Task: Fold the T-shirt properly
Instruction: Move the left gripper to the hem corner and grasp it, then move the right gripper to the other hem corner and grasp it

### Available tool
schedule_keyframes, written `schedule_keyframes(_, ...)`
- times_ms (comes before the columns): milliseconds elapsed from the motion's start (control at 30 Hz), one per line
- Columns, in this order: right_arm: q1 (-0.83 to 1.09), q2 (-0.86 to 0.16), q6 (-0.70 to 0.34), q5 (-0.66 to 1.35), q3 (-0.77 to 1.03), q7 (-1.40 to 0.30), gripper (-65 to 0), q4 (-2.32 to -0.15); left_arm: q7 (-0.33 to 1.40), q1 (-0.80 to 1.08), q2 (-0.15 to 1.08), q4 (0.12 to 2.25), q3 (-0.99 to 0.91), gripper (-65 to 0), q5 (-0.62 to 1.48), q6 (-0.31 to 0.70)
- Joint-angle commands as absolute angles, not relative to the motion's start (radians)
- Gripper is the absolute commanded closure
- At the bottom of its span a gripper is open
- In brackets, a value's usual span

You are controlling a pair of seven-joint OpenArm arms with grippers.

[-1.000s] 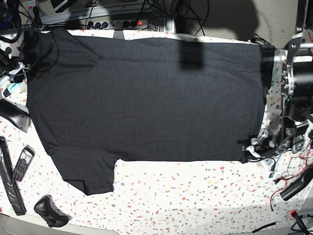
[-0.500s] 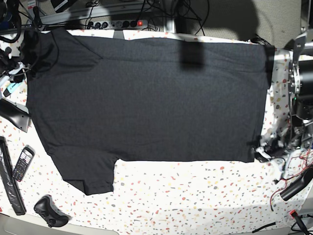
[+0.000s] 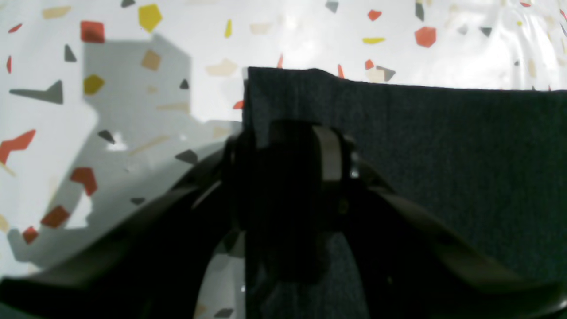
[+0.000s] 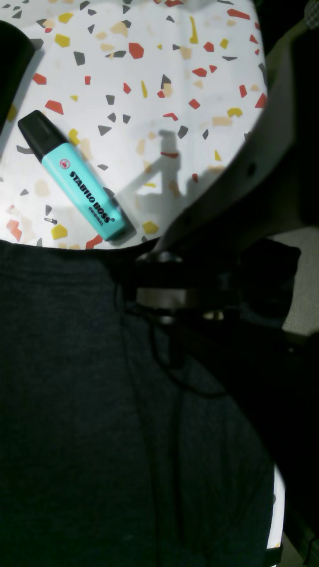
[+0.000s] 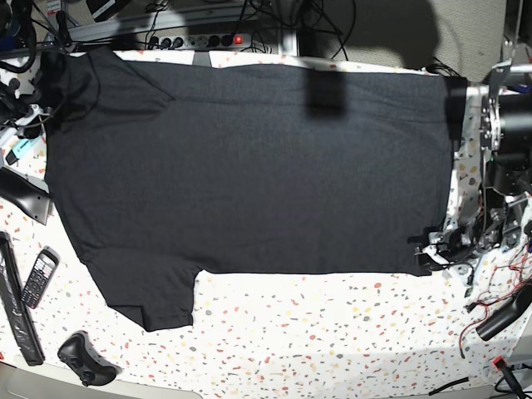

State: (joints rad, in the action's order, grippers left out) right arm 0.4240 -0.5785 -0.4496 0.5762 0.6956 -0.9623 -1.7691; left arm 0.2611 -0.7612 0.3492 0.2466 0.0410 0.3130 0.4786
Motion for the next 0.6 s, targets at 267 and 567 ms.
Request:
schedule_keyframes(267, 0.421, -0.601, -0.45, 0.583, 0.707, -0.94, -7.3, -1.784, 0.306, -0.763, 0.297, 0.26, 0.04, -20.2, 0.314, 0.491)
schedule_keyframes(567, 0.421, -0.601, -0.45, 0.583, 0.707, -0.92, -7.2, -1.784, 0.299, -0.762, 0.28, 0.26, 0.04, -0.9, 0.179, 0.49)
